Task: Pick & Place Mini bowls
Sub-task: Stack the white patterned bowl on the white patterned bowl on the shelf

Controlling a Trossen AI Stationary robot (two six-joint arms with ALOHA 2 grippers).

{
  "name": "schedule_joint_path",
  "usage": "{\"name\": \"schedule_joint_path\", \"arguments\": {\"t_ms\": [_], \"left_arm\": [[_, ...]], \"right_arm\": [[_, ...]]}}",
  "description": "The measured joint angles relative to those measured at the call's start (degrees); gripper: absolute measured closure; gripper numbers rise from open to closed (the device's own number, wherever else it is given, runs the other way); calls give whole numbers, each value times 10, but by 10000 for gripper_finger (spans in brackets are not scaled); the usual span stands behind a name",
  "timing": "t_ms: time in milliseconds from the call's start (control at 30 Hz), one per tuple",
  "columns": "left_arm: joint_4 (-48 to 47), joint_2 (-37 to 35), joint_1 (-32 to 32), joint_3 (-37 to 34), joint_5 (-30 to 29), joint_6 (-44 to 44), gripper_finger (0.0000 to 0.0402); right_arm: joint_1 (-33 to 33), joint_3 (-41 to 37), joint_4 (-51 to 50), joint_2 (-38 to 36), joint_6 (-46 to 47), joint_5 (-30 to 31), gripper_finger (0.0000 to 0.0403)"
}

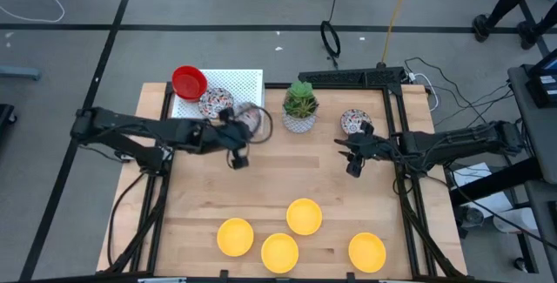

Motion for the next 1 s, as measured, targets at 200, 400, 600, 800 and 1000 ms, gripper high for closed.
{"name": "schedule_joint_path", "arguments": {"t_ms": [200,400,600,800,1000], "left_arm": [[-60,-60,40,0,-41,-10,372],[-113,-86,88,0,-45,-29,365],[-177,-78,130,0,-43,-43,384],[-189,-74,149,0,-28,-46,355],[-197,-74,165,0,-12,-51,378]], "right_arm": [[-2,0,1,0,1,0,247],[-2,0,10,0,2,0,247],[-2,0,13,0,2,0,247],[-2,0,13,0,2,0,247],[-2,0,13,0,2,0,247]]}}
